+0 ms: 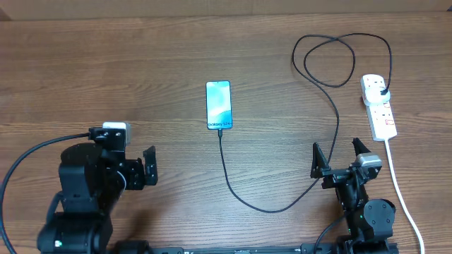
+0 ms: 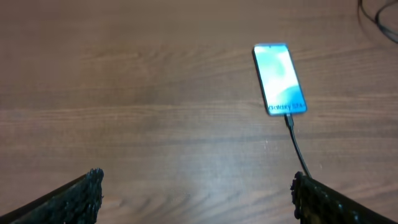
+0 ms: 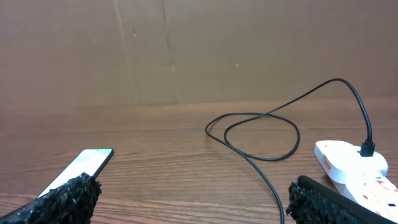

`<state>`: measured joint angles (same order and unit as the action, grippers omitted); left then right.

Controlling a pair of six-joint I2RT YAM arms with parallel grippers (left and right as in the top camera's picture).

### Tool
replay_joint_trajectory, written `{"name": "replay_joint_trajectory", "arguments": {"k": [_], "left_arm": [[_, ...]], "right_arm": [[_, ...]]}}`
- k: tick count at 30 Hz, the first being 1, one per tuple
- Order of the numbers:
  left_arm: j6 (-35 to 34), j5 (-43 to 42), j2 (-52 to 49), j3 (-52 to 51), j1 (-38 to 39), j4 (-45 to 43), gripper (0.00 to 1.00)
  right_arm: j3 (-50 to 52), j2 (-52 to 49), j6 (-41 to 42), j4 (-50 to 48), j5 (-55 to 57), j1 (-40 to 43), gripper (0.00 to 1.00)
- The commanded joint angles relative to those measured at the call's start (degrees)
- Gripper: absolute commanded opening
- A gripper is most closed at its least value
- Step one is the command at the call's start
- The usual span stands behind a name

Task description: Plug charger to phone and switch on socket

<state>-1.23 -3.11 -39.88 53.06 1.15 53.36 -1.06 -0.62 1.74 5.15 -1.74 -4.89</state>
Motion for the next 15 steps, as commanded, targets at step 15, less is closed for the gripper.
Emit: {"name": "replay_joint_trajectory", "arguments": {"k": [15], "left_arm": [[-0.04,0.79,21.49,-28.02,0.31,-33.18,1.0]], "right_arm": [[0.59,0.46,0.35,-0.33,-0.26,0.13,1.0]]}}
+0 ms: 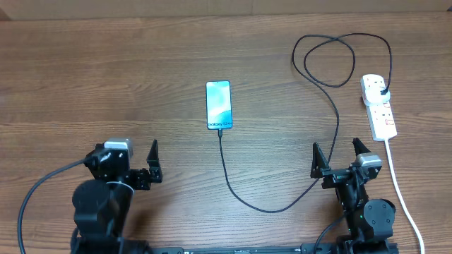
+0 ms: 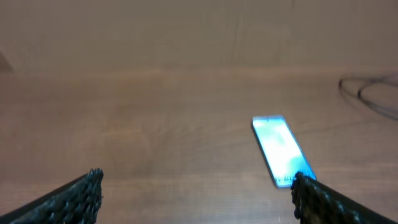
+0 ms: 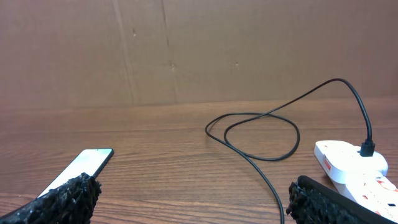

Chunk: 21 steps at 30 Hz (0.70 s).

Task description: Plug charger to phone and switch on socket

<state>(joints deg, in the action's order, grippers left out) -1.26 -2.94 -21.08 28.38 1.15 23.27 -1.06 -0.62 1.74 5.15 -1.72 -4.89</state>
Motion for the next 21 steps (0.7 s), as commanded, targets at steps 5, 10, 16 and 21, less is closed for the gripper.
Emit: {"name": "replay_joint_trajectory", "arguments": {"k": [5,10,16,21], "left_arm": [[-2.56,1.55,7.23,-10.32,0.26,-12.13,1.0],[-8.07,8.76,11.37,-14.93,0.26,-13.51,1.0],[-8.63,10.91,16.72,-19.39,0.26,-16.15,1.0],[-8.61,10.91,20.65,-24.7,0.26,-21.33,1.0]], "right_arm": [[0.59,0.46,0.35,-0.33,-0.28,0.13,1.0],[0.59,0.46,0.35,-0.33,-0.28,0.13,1.0],[0.57,0.46,0.35,-0.33,-0.31,0.13,1.0],[0.59,0.46,0.35,-0.33,-0.28,0.13,1.0]]}}
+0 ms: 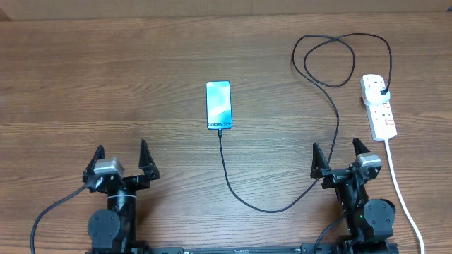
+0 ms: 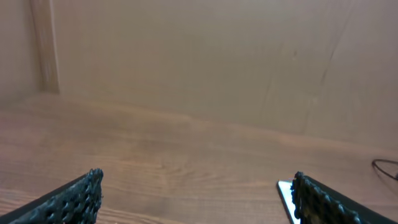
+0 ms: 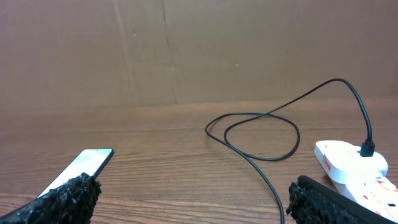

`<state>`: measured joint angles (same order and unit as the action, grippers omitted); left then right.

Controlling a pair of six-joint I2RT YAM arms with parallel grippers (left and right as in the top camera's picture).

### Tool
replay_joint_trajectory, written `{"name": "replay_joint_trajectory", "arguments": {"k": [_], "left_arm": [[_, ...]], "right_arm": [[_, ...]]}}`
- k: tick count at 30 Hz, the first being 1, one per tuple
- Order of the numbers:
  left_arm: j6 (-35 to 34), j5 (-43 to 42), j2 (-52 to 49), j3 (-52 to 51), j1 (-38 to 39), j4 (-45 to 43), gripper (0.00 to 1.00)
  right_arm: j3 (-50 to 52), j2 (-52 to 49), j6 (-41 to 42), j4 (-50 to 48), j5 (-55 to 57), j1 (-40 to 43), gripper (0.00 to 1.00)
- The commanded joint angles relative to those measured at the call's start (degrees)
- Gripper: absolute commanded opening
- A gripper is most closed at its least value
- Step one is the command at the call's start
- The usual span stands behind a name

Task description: Plug charger to phone and switch on socket

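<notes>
The phone [image 1: 219, 105] lies face up mid-table with its screen lit, and the black charger cable [image 1: 233, 185] is plugged into its near end. That cable loops right and back to a plug in the white power strip [image 1: 378, 106] at the right. My left gripper [image 1: 121, 156] stands open at the near left, far from the phone, holding nothing. Open and empty too, my right gripper [image 1: 340, 155] sits at the near right, just left of the strip's white lead. In the right wrist view the phone [image 3: 84, 163] and strip [image 3: 354, 165] lie ahead.
A brown cardboard wall [image 3: 199, 50] backs the wooden table [image 1: 106, 85]. The strip's white lead [image 1: 399, 190] runs toward the near edge at the right. The cable's loop [image 1: 332, 60] lies at the back right.
My left arm has drawn back further to the near left edge and its camera has tilted up, so the phone shows only at the frame's lower right. The right arm is unchanged.
The cable was plugged into the lit phone at the oldest moment, with my left gripper open near the left and looking down at the table. It then sat lower and nearer the edge, and now rests at the near left. My right arm stayed still.
</notes>
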<state>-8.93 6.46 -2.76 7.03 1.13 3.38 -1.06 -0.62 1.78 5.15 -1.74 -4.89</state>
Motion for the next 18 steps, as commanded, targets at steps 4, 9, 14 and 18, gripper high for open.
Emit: {"name": "replay_joint_trajectory", "arguments": {"k": [4,9,14,18], "left_arm": [[-0.98,1.46,2.6,-6.25,0.28,-3.67,1.0],[-0.98,3.21,2.6,-6.78,0.28,-1.97,1.0],[3.69,1.73,2.6,-6.75,0.28,0.24,1.0],[6.38,-0.33,2.6,-6.75,0.28,0.57,1.0]], "right_arm": [[0.59,0.46,0.31,-0.33,-0.26,0.13,1.0],[0.59,0.46,0.31,-0.33,-0.26,0.13,1.0],[0.59,0.46,0.31,-0.33,-0.26,0.13,1.0],[0.59,0.46,0.31,-0.33,-0.26,0.13,1.0]]}}
